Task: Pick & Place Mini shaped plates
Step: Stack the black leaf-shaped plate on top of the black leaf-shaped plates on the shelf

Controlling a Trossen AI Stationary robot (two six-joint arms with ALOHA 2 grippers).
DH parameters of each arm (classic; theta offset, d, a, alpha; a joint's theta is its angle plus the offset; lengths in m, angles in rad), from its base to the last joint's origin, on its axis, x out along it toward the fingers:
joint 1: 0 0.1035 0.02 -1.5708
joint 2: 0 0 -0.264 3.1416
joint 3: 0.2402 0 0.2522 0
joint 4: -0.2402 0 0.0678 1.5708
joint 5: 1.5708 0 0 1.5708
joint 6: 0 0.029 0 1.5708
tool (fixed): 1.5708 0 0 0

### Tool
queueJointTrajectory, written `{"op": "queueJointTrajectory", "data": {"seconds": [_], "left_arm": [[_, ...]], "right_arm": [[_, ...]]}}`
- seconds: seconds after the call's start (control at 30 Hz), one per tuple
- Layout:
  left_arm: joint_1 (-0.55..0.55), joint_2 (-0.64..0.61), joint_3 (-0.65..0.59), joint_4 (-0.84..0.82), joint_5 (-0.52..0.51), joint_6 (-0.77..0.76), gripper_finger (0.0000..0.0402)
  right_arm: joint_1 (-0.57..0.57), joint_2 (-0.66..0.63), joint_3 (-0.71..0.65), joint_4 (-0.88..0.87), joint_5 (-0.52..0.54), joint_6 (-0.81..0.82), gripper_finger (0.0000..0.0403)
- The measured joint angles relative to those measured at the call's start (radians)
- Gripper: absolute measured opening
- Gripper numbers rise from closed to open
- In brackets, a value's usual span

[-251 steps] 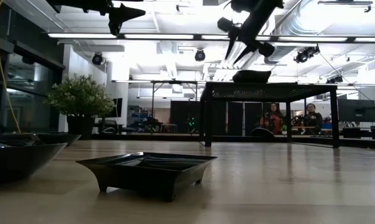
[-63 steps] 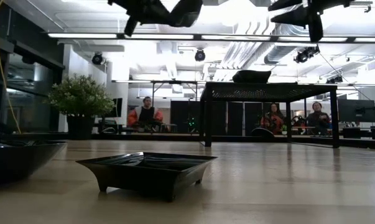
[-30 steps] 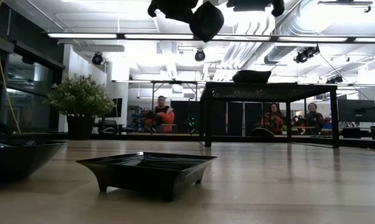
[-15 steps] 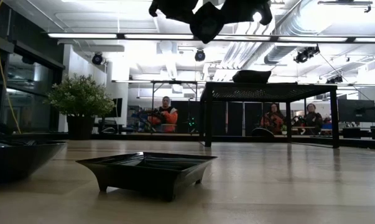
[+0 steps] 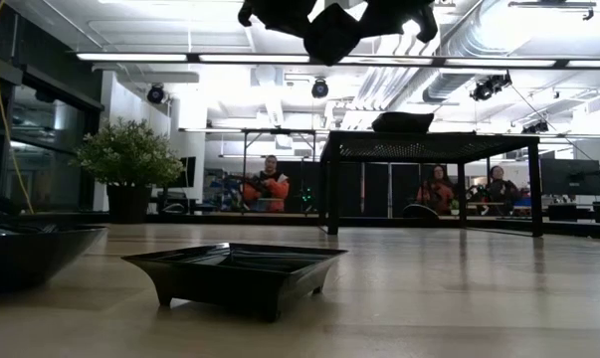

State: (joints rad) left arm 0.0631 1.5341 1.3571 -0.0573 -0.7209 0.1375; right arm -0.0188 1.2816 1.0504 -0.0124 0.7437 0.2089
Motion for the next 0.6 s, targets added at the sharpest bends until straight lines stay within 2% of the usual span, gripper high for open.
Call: {"op": "queueJointTrajectory", "data": {"seconds": [0.17,0.3,0.43,0.6], "left_arm": [[0.0,0.0,0.0,-0.002,0.009,0.0,0.0001],[0.001,-0.002,0.0,0.001,0.061,0.042,0.0013],[0.002,-0.002,0.0,-0.004,0.121,0.114,0.0039],[0.002,-0.002,0.0,-0.002,0.156,0.122,0.0083]], "right_arm": [[-0.001,0.0,0.0,0.001,-0.003,0.0,0.0009],[-0.002,0.0,0.0,0.002,-0.014,0.001,0.0003],[-0.001,0.0,-0.002,0.002,-0.03,0.001,0.0002],[0.0,0.0,-0.002,0.009,-0.049,0.001,0.0001]]}}
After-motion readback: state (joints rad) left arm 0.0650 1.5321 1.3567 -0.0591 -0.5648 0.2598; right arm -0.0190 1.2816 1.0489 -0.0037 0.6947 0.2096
